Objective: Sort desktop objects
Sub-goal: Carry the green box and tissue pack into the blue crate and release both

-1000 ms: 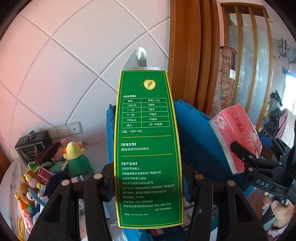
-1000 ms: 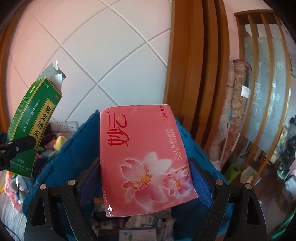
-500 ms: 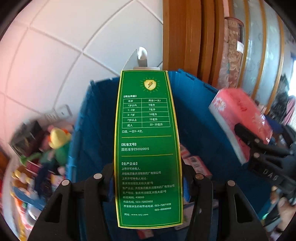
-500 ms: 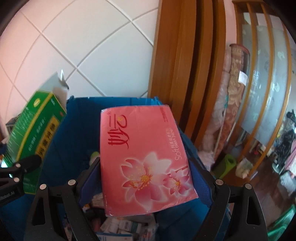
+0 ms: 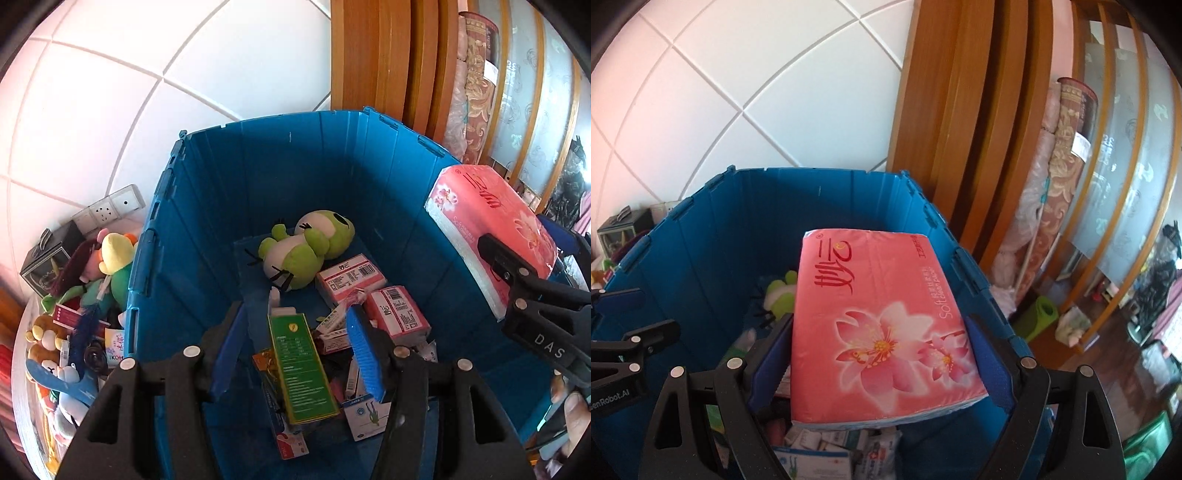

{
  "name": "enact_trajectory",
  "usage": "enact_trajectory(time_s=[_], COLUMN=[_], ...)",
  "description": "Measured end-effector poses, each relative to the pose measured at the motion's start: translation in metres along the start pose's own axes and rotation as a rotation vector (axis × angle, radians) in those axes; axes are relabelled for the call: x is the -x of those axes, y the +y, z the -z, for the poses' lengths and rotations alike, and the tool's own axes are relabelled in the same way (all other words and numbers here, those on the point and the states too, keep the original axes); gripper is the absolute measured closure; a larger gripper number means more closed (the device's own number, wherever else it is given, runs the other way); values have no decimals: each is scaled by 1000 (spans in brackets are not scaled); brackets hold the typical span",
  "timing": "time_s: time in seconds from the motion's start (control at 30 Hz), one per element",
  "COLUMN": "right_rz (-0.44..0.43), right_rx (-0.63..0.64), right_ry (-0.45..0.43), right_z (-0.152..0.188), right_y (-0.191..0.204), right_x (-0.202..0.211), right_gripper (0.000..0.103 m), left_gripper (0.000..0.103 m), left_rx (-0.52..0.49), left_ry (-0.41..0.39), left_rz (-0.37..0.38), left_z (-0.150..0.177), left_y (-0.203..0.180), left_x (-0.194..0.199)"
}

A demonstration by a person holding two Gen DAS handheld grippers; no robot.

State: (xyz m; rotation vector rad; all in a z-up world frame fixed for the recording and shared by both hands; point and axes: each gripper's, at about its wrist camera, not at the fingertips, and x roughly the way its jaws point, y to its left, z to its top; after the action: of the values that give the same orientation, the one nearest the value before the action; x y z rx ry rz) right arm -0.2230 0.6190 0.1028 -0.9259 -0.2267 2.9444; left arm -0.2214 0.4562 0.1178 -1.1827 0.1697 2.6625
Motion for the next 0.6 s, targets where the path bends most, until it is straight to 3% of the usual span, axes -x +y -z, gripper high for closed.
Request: enact_trajectory(time_s=[0.2,0.3,0.4,0.6], right_rz=[-15,-16,-28,-44], right_rx=[13,12,16,18], right_ry=[22,28,19,13], right_z=[-1,-1,0,1], right_y=[1,1,1,2], right_x=[-2,-3,0,0], right_gripper=[13,10,2,1], left_gripper=[48,48,48,48], left_rx=[-7,-8,-11,-19], left_ry=[-6,-16,-21,-32], left_rz=[-9,-10,-7,-21], left_z=[1,2,2,2], left_y=[0,-1,-1,-2], left_x=[1,3,4,6])
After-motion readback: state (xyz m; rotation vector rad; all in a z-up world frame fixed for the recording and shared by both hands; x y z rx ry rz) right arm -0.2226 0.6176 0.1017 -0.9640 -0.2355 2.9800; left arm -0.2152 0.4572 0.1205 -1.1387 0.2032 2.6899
